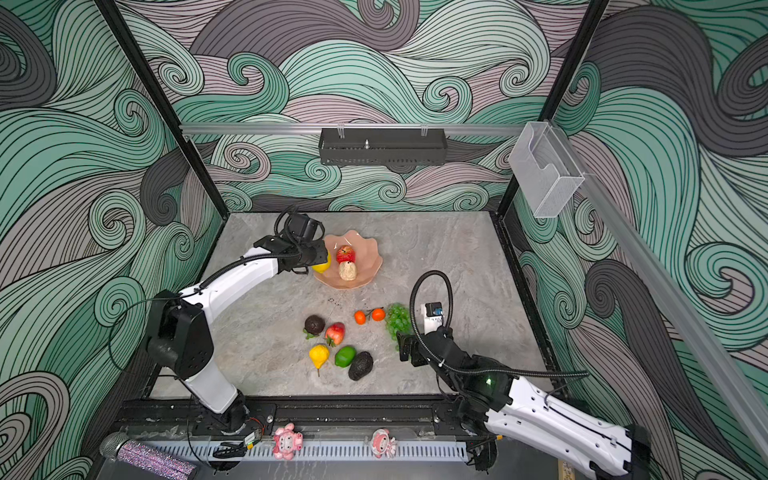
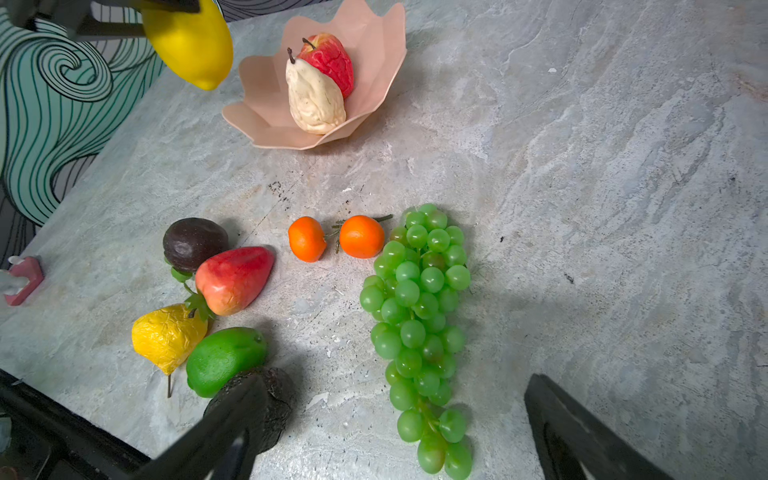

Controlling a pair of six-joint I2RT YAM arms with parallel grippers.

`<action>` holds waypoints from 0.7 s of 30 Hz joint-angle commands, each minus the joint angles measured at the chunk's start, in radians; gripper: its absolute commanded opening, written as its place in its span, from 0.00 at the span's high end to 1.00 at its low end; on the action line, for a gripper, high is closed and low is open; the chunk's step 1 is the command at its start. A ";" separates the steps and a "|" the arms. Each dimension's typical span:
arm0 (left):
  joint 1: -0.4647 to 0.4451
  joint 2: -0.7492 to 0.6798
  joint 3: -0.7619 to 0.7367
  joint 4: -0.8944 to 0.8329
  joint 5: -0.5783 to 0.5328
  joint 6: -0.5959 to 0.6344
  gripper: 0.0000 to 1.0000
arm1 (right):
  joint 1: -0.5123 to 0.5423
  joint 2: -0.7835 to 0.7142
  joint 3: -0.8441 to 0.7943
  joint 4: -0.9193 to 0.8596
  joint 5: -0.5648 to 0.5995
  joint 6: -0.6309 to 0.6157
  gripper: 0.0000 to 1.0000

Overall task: Place and organize the fake fruits in the fruit bowl
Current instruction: 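Lower the mango into the pink bowl with the left gripper while the right arm withdraws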

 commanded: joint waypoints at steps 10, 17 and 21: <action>0.061 0.203 0.164 -0.103 0.141 -0.133 0.49 | -0.009 -0.046 -0.050 -0.043 -0.011 0.026 0.02; 0.081 0.240 0.148 -0.061 0.173 -0.183 0.48 | -0.009 -0.044 -0.055 -0.043 -0.017 0.038 0.02; 0.089 0.254 0.151 -0.051 0.179 -0.191 0.47 | -0.009 -0.045 -0.056 -0.043 -0.019 0.046 0.02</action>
